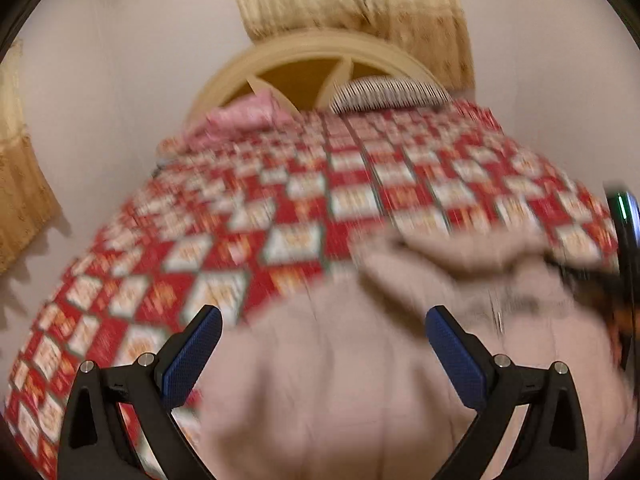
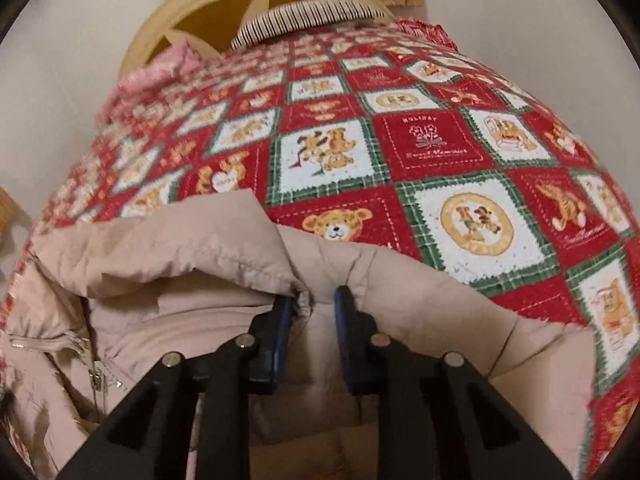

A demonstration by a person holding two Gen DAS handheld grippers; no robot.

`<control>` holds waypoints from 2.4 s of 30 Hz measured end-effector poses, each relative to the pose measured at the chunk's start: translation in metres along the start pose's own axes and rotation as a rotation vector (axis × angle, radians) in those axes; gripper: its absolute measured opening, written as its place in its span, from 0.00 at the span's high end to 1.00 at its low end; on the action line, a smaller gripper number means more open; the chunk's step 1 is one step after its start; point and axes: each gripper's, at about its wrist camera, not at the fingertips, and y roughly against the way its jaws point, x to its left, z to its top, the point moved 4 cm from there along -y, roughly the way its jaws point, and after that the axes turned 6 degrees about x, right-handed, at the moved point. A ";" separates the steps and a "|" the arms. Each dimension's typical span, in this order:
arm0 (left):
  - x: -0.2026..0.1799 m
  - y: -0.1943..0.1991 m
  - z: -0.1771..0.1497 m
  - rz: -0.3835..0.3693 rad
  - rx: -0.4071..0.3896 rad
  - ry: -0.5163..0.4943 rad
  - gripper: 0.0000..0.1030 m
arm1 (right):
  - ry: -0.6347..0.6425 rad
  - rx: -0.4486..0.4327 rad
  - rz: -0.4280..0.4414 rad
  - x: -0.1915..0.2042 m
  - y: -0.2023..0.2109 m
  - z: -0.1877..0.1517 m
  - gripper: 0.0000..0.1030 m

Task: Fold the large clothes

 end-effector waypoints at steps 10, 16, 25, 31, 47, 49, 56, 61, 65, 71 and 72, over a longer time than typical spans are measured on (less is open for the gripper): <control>-0.043 -0.105 0.082 0.011 0.147 0.010 0.01 | -0.035 -0.026 0.076 -0.005 0.002 -0.001 0.78; -0.049 -0.153 0.008 0.113 0.302 -0.079 0.01 | -0.063 -0.018 0.117 -0.010 0.002 -0.001 0.78; -0.054 -0.095 0.043 0.103 0.067 -0.102 0.01 | -0.048 -0.274 -0.033 0.009 0.091 0.018 0.28; -0.085 -0.088 0.077 -0.200 0.029 -0.017 0.01 | 0.038 -0.243 0.033 0.059 0.079 0.066 0.41; -0.102 -0.174 0.022 -0.125 0.278 -0.008 0.01 | 0.111 0.030 0.042 0.064 -0.018 0.020 0.57; -0.102 -0.178 0.022 -0.114 0.287 -0.014 0.01 | 0.119 0.027 0.029 0.065 -0.020 0.019 0.57; -0.101 -0.186 0.021 -0.109 0.310 -0.020 0.01 | 0.168 0.024 -0.053 0.072 -0.025 0.016 0.57; -0.103 -0.187 0.021 -0.094 0.315 -0.030 0.01 | 0.177 0.030 -0.068 0.073 -0.028 0.016 0.57; -0.104 -0.188 0.021 -0.094 0.313 -0.030 0.01 | 0.187 0.030 -0.085 0.075 -0.029 0.015 0.57; -0.103 -0.188 0.022 -0.094 0.313 -0.031 0.01 | 0.194 0.032 -0.093 0.076 -0.029 0.015 0.57; -0.103 -0.188 0.022 -0.094 0.314 -0.030 0.01 | 0.196 0.032 -0.097 0.076 -0.029 0.015 0.57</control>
